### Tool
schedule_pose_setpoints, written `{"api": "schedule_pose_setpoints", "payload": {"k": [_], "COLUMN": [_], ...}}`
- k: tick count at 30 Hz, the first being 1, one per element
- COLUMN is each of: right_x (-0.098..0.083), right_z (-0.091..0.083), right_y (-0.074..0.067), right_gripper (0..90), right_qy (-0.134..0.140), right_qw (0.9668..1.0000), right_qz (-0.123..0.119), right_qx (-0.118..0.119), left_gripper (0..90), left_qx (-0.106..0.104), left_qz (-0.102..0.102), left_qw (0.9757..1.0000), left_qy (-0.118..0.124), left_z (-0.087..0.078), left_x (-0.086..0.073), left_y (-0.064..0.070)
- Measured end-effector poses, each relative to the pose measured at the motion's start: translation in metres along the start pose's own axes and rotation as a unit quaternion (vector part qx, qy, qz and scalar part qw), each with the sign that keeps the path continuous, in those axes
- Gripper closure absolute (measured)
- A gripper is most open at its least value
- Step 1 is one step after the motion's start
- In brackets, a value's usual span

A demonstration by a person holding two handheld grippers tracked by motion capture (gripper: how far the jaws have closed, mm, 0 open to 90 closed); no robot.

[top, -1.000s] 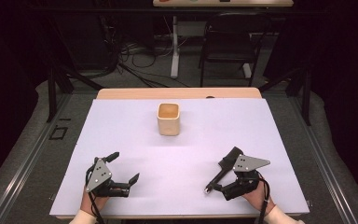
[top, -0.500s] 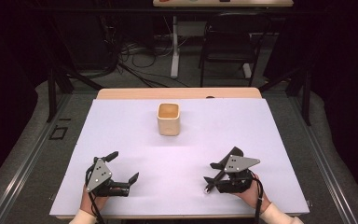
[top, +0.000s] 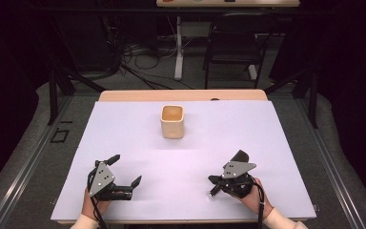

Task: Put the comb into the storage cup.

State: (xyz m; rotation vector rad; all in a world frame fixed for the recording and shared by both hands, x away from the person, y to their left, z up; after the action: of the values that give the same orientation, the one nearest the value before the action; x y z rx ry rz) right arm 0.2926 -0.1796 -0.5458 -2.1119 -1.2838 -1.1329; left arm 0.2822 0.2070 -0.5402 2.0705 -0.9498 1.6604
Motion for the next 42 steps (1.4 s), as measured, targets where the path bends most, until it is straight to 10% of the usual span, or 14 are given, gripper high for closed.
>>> {"api": "schedule_pose_setpoints", "payload": {"k": [42], "right_x": [-0.014], "right_z": [-0.004], "right_y": [-0.011], "right_gripper": [90.0], "right_qy": [-0.071], "right_qw": [0.9972], "right_qz": [0.017], "right_qx": [0.016], "left_gripper": [0.0], "left_qx": [0.003], "left_qz": [-0.002], "left_qw": [1.0000], "left_qy": [-0.005], "left_z": [0.000], "left_x": [-0.001], "left_y": [-0.002]}}
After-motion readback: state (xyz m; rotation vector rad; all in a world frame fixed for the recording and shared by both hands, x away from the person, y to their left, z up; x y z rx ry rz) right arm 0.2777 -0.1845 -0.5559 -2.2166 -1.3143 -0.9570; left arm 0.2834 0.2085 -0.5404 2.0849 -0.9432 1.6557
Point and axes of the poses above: each handheld gripper's, and its own axes: z roughly forward along the jaws, x roughly out of its top, y roughly to its right, the point moved 2 cm from there along z, roughly forward along the jaws, and after that the axes turned 2 degrees about y, right-handed, at the moved point
